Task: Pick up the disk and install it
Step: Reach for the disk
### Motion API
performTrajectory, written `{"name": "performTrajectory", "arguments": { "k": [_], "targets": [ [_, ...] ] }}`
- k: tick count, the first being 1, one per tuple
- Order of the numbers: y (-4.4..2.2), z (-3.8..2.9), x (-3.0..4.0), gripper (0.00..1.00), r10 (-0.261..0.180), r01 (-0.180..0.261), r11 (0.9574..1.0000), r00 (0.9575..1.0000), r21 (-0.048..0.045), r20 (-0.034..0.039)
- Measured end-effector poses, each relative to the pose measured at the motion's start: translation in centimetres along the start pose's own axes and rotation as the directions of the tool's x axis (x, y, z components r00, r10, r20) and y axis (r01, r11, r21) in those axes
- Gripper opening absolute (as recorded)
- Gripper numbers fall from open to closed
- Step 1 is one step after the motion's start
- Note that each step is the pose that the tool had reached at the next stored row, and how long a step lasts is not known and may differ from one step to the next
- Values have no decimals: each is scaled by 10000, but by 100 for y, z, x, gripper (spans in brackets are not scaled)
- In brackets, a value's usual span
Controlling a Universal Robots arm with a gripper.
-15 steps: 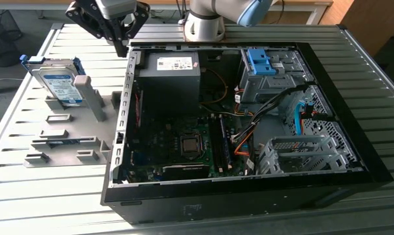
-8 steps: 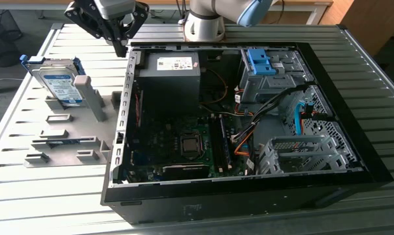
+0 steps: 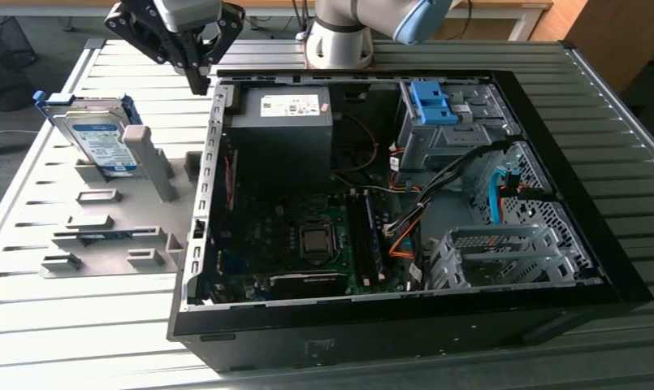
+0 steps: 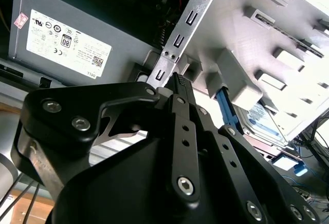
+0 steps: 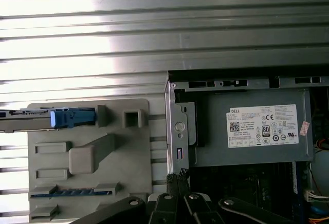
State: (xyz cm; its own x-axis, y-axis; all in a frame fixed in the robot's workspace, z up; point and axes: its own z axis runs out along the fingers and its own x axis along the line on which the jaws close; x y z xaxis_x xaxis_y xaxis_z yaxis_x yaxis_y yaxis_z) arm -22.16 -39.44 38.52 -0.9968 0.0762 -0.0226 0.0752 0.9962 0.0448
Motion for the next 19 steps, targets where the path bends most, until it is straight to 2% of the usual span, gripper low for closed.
{"name": "performTrajectory", "arguments": {
  "k": [19],
  "targets": [
    [0, 0, 46, 11, 0, 0, 10000, 10000, 0, 0]
  ]
}}
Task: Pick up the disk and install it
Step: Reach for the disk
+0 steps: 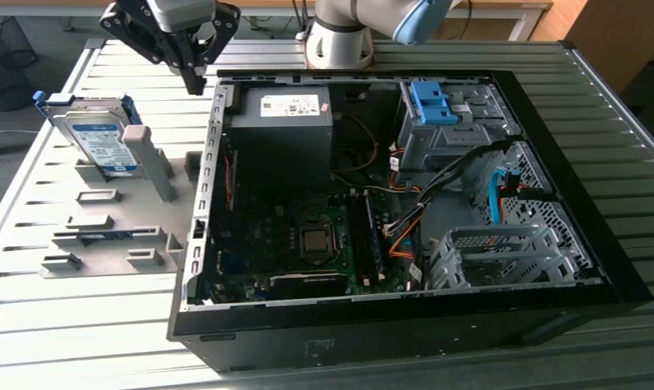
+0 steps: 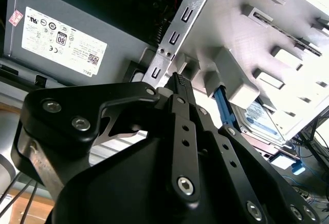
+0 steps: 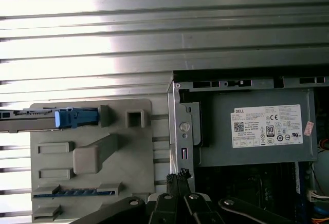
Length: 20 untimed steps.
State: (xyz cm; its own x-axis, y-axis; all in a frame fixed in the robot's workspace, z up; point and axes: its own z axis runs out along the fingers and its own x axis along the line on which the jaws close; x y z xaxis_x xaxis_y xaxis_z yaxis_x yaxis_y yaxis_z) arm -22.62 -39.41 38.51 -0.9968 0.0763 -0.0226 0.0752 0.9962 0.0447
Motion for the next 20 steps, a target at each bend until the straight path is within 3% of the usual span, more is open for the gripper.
{"name": "performTrajectory", "arguments": {
  "k": [20],
  "targets": [
    [-4, -1, 54, 11, 0, 0, 10000, 10000, 0, 1]
  ]
}}
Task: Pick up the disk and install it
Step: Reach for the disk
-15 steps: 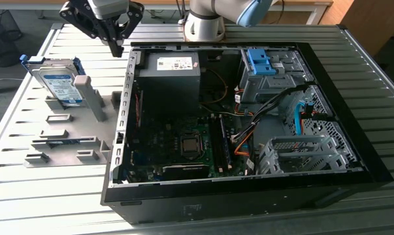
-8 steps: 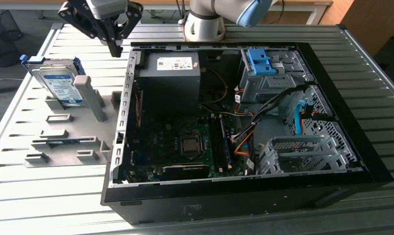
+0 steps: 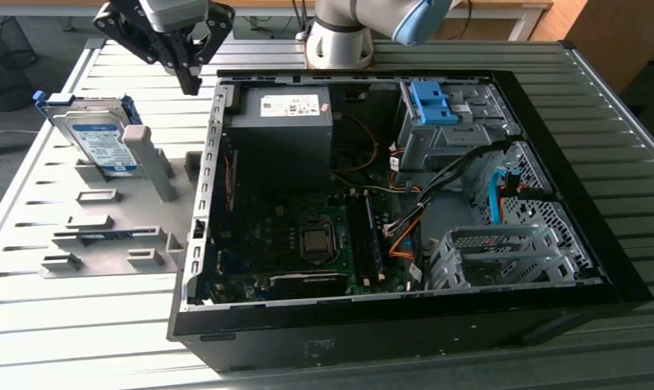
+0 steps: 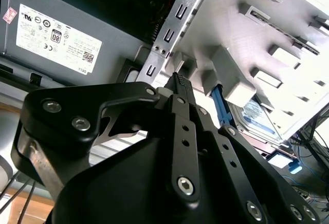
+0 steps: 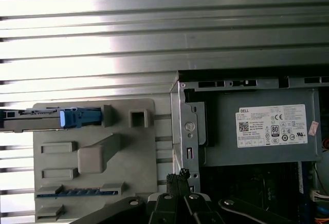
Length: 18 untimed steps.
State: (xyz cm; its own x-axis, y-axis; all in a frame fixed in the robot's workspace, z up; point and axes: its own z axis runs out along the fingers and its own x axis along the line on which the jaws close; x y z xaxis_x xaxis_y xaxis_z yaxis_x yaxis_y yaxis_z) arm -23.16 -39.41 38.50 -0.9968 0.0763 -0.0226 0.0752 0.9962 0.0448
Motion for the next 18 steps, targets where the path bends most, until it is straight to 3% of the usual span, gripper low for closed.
{"name": "performTrajectory", "arguments": {
  "k": [18],
  "targets": [
    [-5, -1, 69, 11, 0, 0, 10000, 10000, 0, 0]
  ]
}}
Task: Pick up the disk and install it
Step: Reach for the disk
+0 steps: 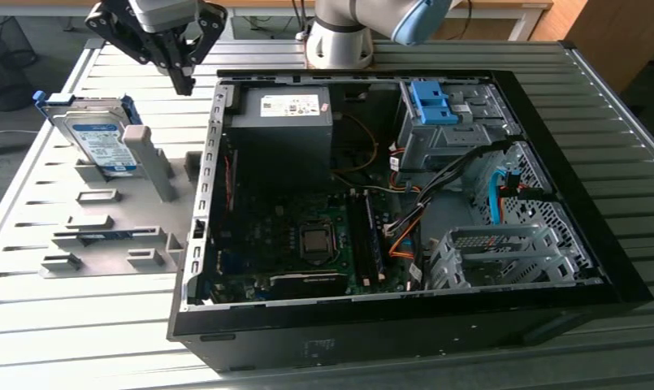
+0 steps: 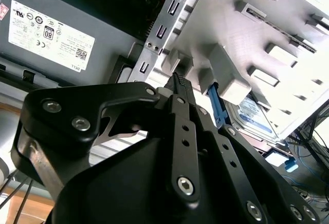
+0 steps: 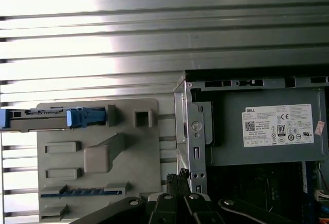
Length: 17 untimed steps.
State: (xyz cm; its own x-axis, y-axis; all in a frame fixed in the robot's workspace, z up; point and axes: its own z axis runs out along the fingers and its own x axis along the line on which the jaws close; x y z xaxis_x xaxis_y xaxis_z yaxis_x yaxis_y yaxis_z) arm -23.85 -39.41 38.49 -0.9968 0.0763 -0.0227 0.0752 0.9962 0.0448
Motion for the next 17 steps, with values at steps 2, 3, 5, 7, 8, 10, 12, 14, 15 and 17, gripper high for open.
{"name": "performTrajectory", "arguments": {
  "k": [2, 3, 5, 7, 8, 10, 12, 14, 15, 17],
  "targets": [
    [-1, 0, 6, 11, -1, 1, 10000, 10000, 0, -1],
    [-1, 0, 9, 11, 0, 0, 10000, 10000, 0, -1],
    [-1, 0, 16, 11, 0, 0, 10000, 10000, 0, -1],
    [-2, 0, 22, 11, 0, 0, 10000, 10000, 0, 0],
    [-2, 0, 25, 11, -1, 1, 10000, 10000, 0, 0],
    [-3, 0, 32, 11, 0, 0, 10000, 10000, 0, -1],
    [-3, 0, 39, 11, -1, 1, 10000, 10000, 0, -1],
    [-3, 0, 46, 11, -1, 1, 10000, 10000, 1, -1],
    [-3, 0, 49, 11, 0, 0, 10000, 10000, 1, -1],
    [-2, 1, 57, 11, 0, 0, 10000, 10000, 1, -1]
  ]
}}
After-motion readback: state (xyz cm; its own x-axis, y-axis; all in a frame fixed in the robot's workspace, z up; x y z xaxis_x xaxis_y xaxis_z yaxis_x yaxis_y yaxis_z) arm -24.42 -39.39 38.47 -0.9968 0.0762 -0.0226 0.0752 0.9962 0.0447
